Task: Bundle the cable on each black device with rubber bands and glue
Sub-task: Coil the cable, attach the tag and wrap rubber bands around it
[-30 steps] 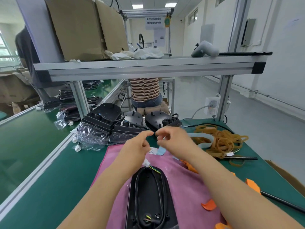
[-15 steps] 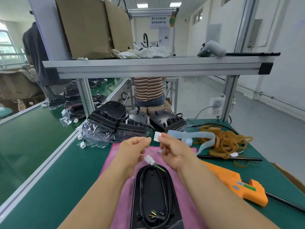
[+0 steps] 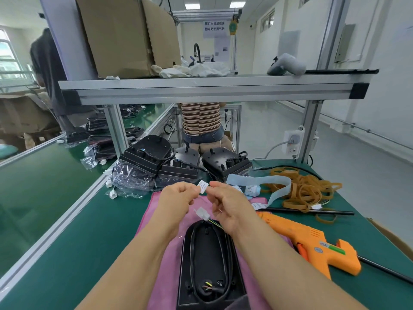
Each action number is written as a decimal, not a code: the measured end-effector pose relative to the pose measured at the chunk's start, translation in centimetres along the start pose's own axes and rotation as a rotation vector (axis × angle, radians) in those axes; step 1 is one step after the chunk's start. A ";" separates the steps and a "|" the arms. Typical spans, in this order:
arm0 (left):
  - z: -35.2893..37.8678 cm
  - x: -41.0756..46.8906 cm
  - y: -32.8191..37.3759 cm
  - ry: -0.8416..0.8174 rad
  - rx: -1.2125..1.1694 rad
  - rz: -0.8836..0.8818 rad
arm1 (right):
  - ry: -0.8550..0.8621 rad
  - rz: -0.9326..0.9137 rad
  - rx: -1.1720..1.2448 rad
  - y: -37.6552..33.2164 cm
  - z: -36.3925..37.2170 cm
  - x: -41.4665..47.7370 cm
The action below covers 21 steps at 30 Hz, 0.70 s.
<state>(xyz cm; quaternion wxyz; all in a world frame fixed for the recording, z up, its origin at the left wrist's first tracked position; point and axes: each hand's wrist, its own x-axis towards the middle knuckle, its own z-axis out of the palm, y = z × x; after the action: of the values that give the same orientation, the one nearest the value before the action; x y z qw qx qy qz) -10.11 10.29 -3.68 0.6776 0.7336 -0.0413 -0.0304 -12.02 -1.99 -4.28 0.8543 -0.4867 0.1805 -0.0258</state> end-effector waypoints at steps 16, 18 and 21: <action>-0.3 -1.2 0.5 -0.560 1.087 -0.129 | 0.099 -0.203 -0.661 1.5 -3.7 0.9; 0.1 -1.5 0.4 -0.525 1.163 -0.116 | 0.080 -0.202 -0.738 1.8 -3.8 1.0; 0.6 -1.7 0.3 -0.487 1.241 -0.105 | 0.062 -0.200 -0.806 2.1 -3.9 1.2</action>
<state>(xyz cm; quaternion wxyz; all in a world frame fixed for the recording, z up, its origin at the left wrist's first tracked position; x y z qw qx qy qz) -11.91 9.87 -3.49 0.0989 0.9606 -0.1672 -0.1989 -12.53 -4.38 -8.19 0.5828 -0.7964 0.1538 -0.0505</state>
